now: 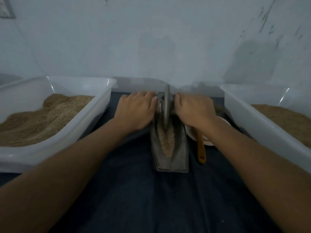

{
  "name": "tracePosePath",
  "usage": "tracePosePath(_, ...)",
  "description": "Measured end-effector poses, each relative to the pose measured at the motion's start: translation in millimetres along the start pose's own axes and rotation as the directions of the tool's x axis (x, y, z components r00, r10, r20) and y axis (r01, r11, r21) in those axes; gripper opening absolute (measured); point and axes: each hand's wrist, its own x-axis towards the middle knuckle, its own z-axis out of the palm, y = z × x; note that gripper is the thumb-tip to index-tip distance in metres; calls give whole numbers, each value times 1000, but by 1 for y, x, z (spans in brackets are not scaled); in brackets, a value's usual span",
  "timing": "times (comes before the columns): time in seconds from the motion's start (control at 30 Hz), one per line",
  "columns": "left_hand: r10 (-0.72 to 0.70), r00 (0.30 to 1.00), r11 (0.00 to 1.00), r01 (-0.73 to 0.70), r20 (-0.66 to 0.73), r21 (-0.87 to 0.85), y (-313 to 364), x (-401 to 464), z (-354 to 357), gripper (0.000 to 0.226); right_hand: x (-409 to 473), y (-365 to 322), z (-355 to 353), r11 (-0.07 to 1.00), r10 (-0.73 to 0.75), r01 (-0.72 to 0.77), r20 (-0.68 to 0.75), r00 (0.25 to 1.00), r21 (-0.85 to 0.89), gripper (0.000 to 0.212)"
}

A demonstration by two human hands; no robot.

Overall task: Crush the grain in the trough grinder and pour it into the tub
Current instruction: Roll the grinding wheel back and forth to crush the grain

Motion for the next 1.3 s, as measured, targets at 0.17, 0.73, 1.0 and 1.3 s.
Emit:
tracePosePath(0.17, -115, 983, 992, 106, 140, 73, -4, 51, 7, 30, 55, 3, 6, 991, 114, -123, 141, 983, 55, 42)
tracePosePath(0.73, 19, 999, 1000, -19, 39, 0, 6, -44, -22, 60, -33, -5, -17, 996, -56, 57, -20, 998, 62, 42)
tracePosePath(1.0, -68, 984, 994, 53, 163, 95, -2, 49, 2, 30, 46, 0, 3, 999, 42, -41, 118, 992, -16, 27)
tracePosePath(1.3, 194, 975, 980, -198, -106, -27, 3, -90, -42, 60, -87, -3, -33, 983, -62, 78, -101, 993, 169, 60)
